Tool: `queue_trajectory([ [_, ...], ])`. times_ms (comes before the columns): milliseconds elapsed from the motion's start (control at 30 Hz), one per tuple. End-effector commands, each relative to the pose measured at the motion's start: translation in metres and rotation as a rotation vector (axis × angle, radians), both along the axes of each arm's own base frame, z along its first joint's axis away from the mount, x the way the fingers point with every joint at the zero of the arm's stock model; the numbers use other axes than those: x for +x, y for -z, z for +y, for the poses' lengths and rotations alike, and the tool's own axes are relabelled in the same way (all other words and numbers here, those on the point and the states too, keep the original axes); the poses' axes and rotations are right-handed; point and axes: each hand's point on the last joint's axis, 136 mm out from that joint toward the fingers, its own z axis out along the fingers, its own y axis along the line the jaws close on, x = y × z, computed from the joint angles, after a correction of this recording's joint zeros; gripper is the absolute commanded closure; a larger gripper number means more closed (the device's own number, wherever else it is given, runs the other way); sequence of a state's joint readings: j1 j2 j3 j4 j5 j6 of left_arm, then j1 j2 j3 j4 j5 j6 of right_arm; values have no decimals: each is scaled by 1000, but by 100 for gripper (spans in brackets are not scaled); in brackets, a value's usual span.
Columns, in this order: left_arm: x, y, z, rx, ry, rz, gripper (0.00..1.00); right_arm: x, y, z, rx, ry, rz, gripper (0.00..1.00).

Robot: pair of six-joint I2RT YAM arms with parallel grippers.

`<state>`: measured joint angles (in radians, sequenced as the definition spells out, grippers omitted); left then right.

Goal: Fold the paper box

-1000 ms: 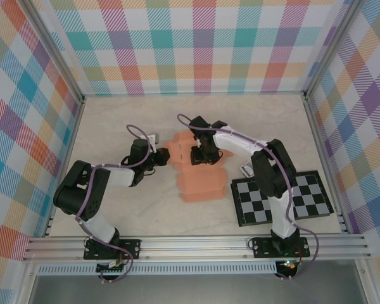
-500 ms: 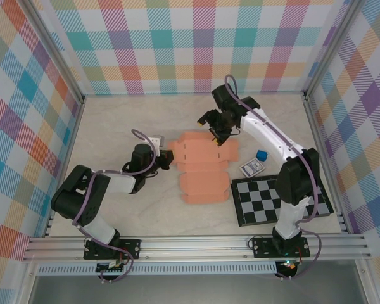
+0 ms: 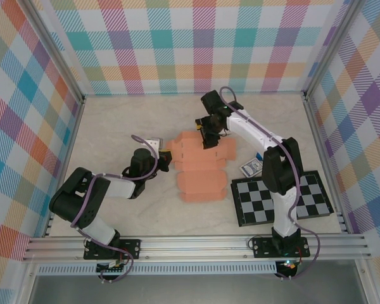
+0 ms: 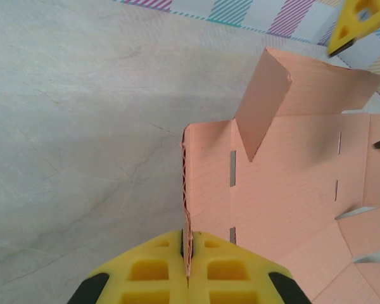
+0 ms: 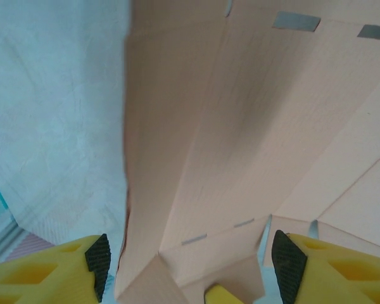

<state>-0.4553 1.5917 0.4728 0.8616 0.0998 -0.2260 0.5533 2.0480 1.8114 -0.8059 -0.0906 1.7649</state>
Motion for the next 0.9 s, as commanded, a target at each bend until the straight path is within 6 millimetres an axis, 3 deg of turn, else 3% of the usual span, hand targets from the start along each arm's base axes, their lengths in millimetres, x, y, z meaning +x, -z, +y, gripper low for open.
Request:
queue_trajectory([
  [0,-1,-19,-4,-11,5,-83,100,14,-6,6,33,83,6,31],
  [200,-1,-17,-2,-1,-11,-84,100,25,-7,18,42,54,11,33],
  [400,1,-17,3,-7,-46,-75,100,17,-2,23,34,28,9,68],
  [467,2,-15,5,-4,-59,-71,100,19,-6,29,51,-7,-22,74],
  [867,8,-8,7,-59,-109,-12,100,8,-11,34,9,-79,-62,90],
])
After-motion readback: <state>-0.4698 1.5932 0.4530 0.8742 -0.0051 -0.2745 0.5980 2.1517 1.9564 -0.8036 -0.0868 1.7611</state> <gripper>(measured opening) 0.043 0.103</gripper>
